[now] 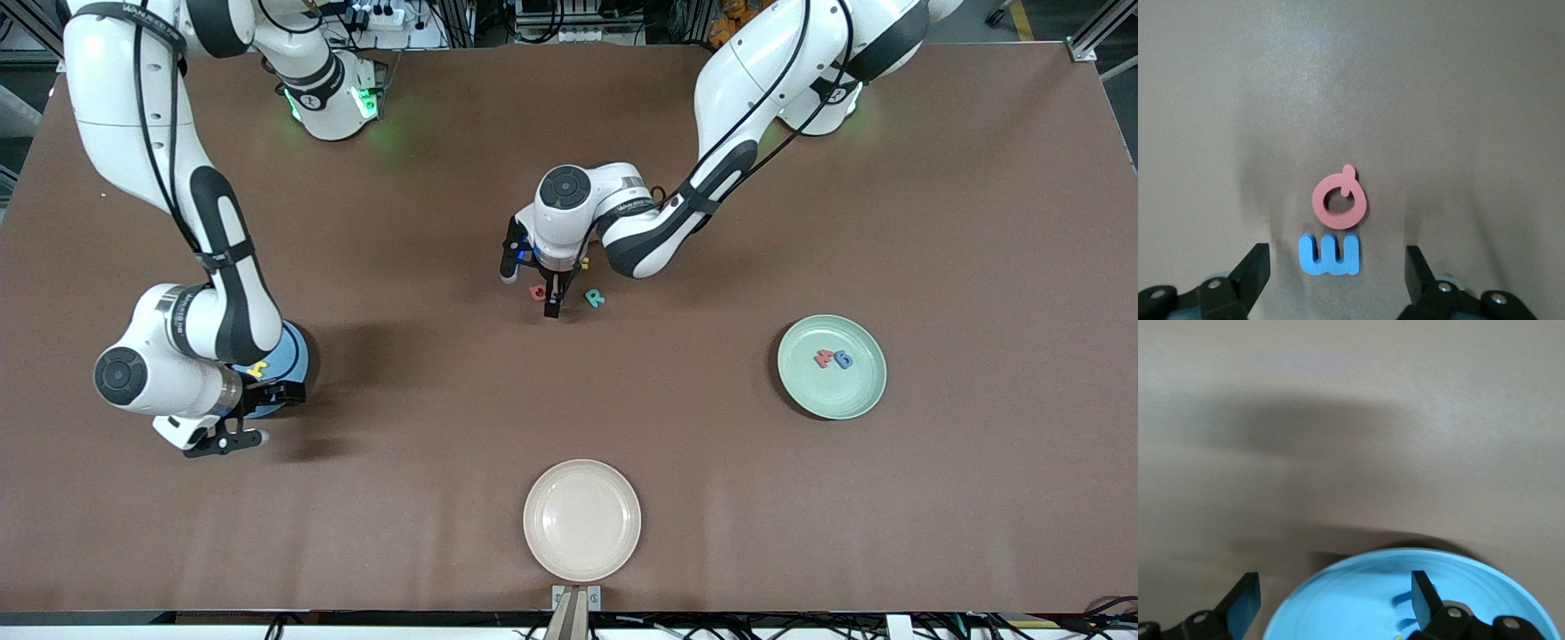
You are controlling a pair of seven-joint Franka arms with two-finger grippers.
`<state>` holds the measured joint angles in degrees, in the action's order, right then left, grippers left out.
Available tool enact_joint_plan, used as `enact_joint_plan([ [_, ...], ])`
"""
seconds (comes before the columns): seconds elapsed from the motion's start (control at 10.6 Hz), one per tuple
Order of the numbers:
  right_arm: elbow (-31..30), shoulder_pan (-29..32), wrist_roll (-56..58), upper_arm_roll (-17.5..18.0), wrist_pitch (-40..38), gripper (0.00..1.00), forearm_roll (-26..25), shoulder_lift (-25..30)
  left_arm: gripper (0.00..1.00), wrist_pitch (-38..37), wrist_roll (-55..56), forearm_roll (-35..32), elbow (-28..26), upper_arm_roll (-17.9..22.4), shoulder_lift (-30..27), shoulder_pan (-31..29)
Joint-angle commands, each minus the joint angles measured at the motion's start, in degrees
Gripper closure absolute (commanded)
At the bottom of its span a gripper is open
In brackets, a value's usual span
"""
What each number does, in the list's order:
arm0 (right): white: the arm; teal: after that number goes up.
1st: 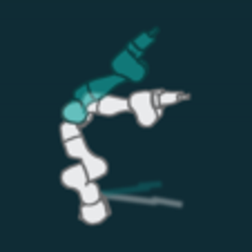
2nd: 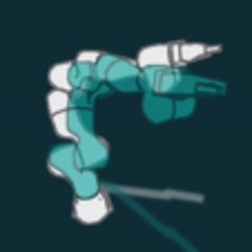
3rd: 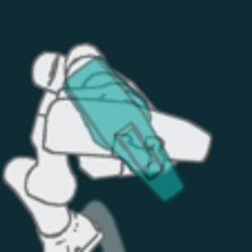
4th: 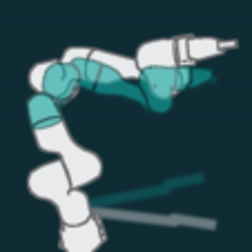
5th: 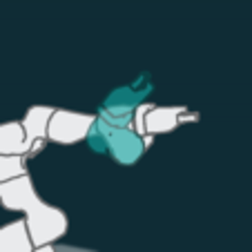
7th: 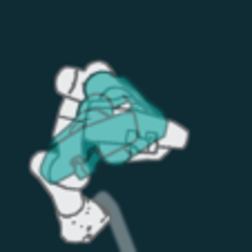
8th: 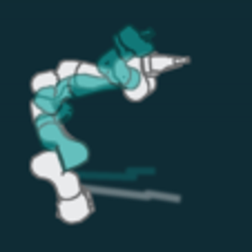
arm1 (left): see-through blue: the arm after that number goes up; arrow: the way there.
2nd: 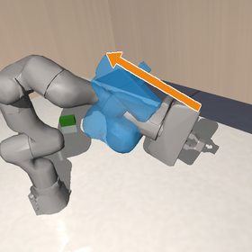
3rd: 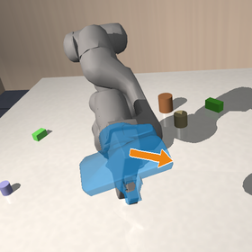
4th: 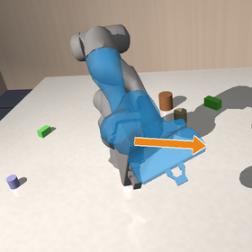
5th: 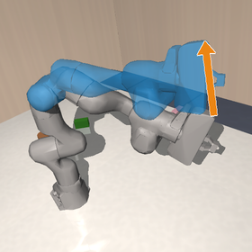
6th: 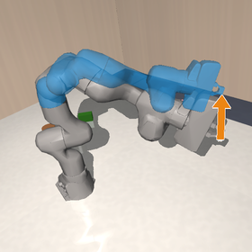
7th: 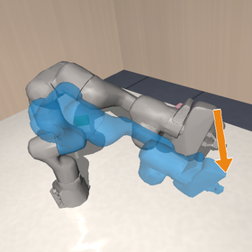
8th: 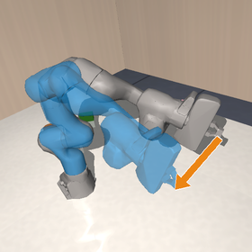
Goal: Sort uppercase to blue plate, lowercase to green plate
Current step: 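Close the left gripper on the blue m letter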
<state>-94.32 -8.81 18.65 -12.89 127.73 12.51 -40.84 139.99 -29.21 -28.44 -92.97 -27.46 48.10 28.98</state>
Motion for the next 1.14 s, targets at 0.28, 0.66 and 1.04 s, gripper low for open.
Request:
enact_joint_plan([
  [0.28,-0.33,-0.33,0.07,0.49,1.38,0.00,1.28,-0.64,0.21,0.20,0.12,-0.65,1.30,0.13,1.20,0.46],
  [0.66,-0.33,-0.33,0.07,0.49,1.38,0.00,1.28,-0.64,0.21,0.11,0.12,-0.74,1.30,0.22,1.64,0.46],
  [1.04,-0.33,-0.24,0.15,0.49,1.47,0.00,1.28,-0.64,0.77,-0.33,2.30,-0.65,1.30,0.13,1.55,0.46],
])
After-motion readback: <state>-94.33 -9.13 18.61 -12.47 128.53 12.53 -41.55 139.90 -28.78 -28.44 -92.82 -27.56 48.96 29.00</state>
